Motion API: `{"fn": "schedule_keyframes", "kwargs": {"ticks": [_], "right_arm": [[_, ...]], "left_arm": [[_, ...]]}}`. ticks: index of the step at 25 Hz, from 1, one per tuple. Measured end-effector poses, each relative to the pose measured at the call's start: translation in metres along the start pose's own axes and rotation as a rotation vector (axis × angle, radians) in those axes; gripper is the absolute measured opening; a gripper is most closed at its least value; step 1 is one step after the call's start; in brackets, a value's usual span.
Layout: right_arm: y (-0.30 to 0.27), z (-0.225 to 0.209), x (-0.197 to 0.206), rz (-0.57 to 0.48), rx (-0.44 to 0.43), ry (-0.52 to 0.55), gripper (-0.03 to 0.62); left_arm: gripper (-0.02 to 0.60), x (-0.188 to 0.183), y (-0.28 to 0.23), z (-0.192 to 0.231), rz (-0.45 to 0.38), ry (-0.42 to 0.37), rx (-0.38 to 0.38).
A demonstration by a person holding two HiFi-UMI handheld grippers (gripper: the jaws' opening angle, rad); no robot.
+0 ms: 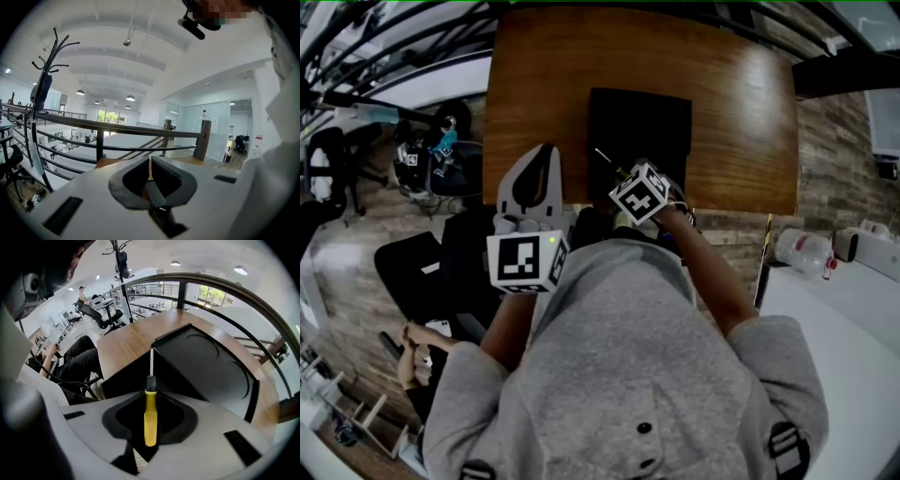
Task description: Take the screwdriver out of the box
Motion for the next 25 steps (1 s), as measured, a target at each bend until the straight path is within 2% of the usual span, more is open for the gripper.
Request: {"fn": "schedule_keyframes", "kwargs": {"ticks": [9,12,17,25], "right_arm": [[0.058,-0.008,0.000,-0.190,0.023,-0.043,0.084],[0.081,-0.015,-0.004,-0.319,0.020,-0.068,0.084],[0.130,-0.032,-0.003,-0.553,-0.010,-0.189,0.084],[0.193,-0.045,-0.006,-0.780,0.008,-0.214,0.084]], "left_arm": [[0.029,-0.006,0.012,-0.027,-0.022,-0.024,0.004],[0.029,-0.006,0.014,-0.033,-0.020,-0.033,-0.003],[0.029,-0.009,0.018,-0.052,-0.035,-0.035,-0.007],[0.029,-0.022,0.012,-0.072,-0.045,-0.059,0.002]]}}
Point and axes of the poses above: the fingertips, and each gripper's own axes: y backward along the fingers, z to its left, x out of its underside, the point moved 5 cm from there along y, backward along the fingers, and after that the axes turned 2 degrees about -x, right-handed, at the moved point
